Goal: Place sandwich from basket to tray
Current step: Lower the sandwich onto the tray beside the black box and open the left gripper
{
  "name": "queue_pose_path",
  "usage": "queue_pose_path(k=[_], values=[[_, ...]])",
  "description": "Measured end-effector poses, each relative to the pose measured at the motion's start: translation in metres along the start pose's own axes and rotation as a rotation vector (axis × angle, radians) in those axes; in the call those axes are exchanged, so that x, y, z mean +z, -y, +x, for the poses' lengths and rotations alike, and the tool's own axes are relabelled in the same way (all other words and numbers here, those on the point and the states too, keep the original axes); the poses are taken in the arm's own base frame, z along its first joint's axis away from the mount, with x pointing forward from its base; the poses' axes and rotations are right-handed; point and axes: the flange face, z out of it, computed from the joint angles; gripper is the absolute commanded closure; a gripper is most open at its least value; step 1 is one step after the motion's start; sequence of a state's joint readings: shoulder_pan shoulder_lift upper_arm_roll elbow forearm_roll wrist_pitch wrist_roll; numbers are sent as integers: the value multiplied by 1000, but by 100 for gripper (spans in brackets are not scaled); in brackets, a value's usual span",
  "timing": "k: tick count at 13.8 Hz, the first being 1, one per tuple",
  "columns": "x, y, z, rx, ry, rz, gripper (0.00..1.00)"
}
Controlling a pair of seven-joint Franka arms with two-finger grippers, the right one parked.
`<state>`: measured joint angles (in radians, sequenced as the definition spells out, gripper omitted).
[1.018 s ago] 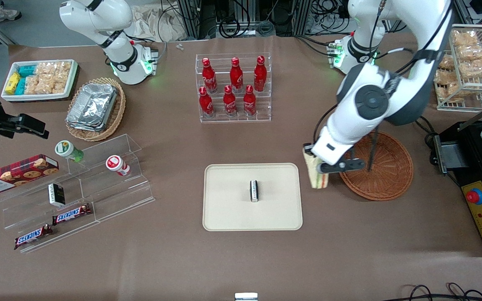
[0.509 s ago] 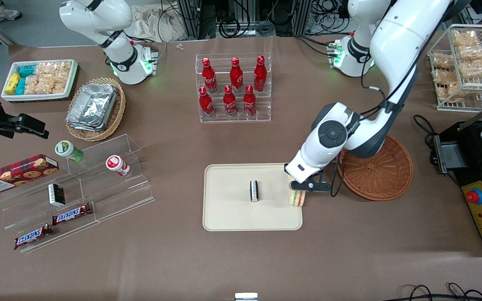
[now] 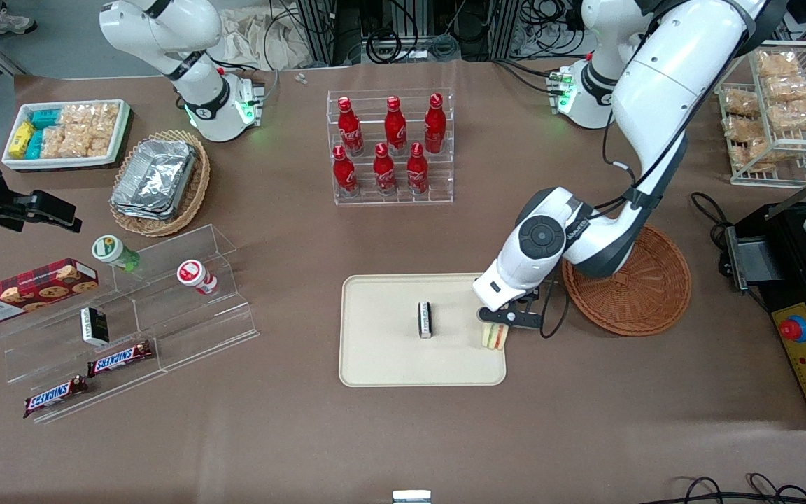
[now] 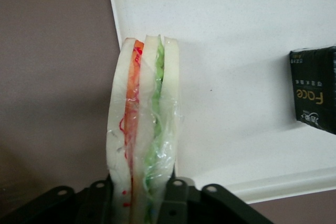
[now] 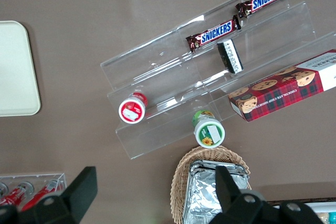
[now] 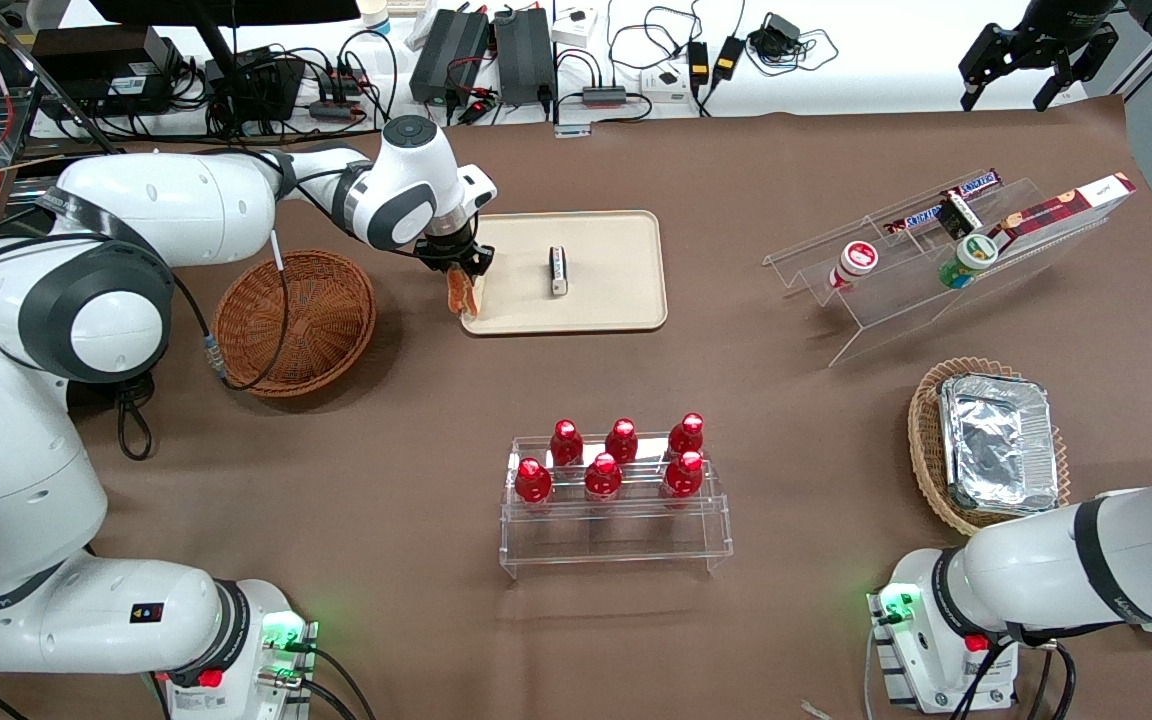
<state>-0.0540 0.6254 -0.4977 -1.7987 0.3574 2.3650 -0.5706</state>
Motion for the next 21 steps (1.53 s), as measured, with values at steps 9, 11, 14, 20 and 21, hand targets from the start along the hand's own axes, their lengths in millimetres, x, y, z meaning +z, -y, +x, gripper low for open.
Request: queue_pose_path(k=[9, 11, 14, 20, 21], values=[[-4, 0, 6, -25, -11, -7, 0], [-7, 0, 10, -37, -19, -11, 0], [-20, -3, 15, -68, -40, -19, 0], [-24, -5, 16, -76, -47, -23, 0], [-31, -5, 18, -79, -57, -24, 0]])
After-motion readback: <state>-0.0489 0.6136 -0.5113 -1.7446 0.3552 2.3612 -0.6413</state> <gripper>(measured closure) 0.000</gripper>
